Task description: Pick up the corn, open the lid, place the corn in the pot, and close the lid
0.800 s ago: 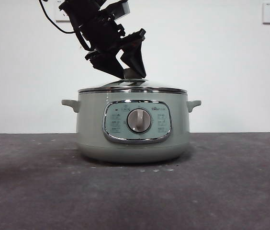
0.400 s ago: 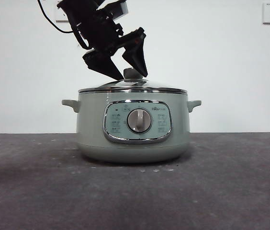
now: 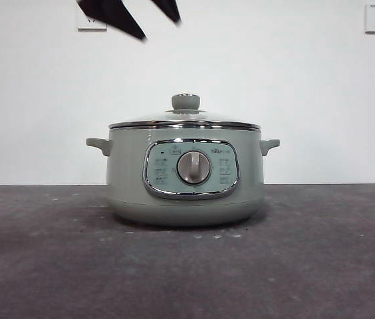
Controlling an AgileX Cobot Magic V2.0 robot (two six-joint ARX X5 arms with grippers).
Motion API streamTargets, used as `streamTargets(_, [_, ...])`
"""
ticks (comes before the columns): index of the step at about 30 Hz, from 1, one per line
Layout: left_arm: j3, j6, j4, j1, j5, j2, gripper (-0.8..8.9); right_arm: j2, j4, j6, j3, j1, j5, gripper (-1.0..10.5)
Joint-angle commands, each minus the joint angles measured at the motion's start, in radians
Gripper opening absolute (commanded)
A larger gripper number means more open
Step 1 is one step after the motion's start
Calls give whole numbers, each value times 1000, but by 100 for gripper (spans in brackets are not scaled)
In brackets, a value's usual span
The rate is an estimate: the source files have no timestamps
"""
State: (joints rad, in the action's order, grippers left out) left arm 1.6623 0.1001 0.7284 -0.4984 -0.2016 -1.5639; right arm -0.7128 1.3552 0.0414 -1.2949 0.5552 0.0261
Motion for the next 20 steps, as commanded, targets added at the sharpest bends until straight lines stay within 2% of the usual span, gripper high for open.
streamTargets(1, [-2,-10,87,2,-11,89,409,2,24,7,9,2,-5,531])
streamTargets(7, [-2,-19,305,2,-92,277,409,2,24,7,9,2,-5,531])
streamTargets(10, [-2,-23,388,2,-93,351,409,2,24,7,9,2,-5,531])
streamTargets(18, [-2,-22,465,2,-93,454,407,2,24,7,9,2,-4,530])
streamTargets(20, [-2,-22,470,2,-93,459,388,2,24,8,9,2,-4,453])
